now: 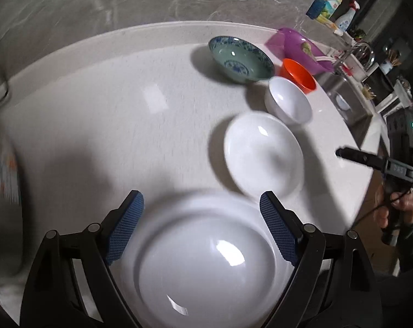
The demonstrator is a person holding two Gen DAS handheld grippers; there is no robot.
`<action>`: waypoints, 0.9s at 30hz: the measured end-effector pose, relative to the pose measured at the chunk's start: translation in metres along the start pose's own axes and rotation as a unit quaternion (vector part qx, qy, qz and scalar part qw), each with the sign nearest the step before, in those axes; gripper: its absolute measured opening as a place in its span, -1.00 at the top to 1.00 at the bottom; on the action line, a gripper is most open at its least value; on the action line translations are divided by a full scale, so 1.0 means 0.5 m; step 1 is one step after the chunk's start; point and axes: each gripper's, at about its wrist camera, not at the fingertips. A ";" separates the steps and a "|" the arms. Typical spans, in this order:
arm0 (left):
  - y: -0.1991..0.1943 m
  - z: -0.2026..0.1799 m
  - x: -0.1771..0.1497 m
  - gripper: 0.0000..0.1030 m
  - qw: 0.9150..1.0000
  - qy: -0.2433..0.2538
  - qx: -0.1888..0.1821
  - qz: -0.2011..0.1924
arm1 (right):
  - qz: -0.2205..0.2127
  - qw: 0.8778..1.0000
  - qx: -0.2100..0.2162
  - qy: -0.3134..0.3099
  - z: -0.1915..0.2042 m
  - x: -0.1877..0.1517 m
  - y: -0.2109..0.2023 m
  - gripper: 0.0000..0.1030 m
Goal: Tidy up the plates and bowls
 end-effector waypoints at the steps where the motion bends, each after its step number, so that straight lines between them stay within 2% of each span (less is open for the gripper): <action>1: 0.017 0.004 0.020 -0.68 1.000 -0.001 -0.009 0.005 | 0.009 1.000 0.007 0.015 -0.020 0.005 0.014 -0.37; 3: 0.055 0.010 0.050 -0.68 0.999 -0.004 -0.029 0.019 | 0.033 0.998 0.030 0.046 -0.047 0.007 0.049 -0.37; 5: 0.095 0.010 0.073 -0.68 0.999 0.001 -0.029 0.036 | 0.058 0.996 0.042 0.059 -0.055 0.008 0.086 -0.37; 12: 0.201 0.002 0.081 -0.64 0.995 0.012 -0.029 0.093 | 0.077 0.992 0.064 0.078 -0.068 0.015 0.145 -0.33; 15: 0.223 0.002 0.074 -0.46 0.994 0.014 -0.024 0.105 | 0.077 0.993 0.057 0.063 -0.050 0.022 0.156 -0.22; 20: 0.249 0.005 0.069 -0.08 0.993 0.008 -0.021 0.119 | 0.091 0.993 0.042 0.056 -0.033 0.033 0.177 0.15; 22: 0.251 0.006 0.066 0.02 0.993 0.009 -0.024 0.117 | 0.097 0.993 0.041 0.053 -0.028 0.032 0.181 0.21; 24: 0.252 0.005 0.065 0.21 0.993 0.011 -0.024 0.117 | 0.102 0.993 0.038 0.053 -0.025 0.032 0.186 0.33; 26: 0.255 0.005 0.065 0.61 0.992 0.011 -0.027 0.120 | 0.106 0.992 0.031 0.052 -0.022 0.033 0.194 0.70; 27: 0.256 0.004 0.065 0.65 0.992 0.013 -0.025 0.121 | 0.109 0.992 0.029 0.052 -0.021 0.033 0.198 0.75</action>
Point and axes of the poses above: each gripper's, at about its wrist camera, not at the fingertips, and y roughly the way its jaws point, z to its left, x to its top, and after that the axes turned 11 degrees about -x, right-handed
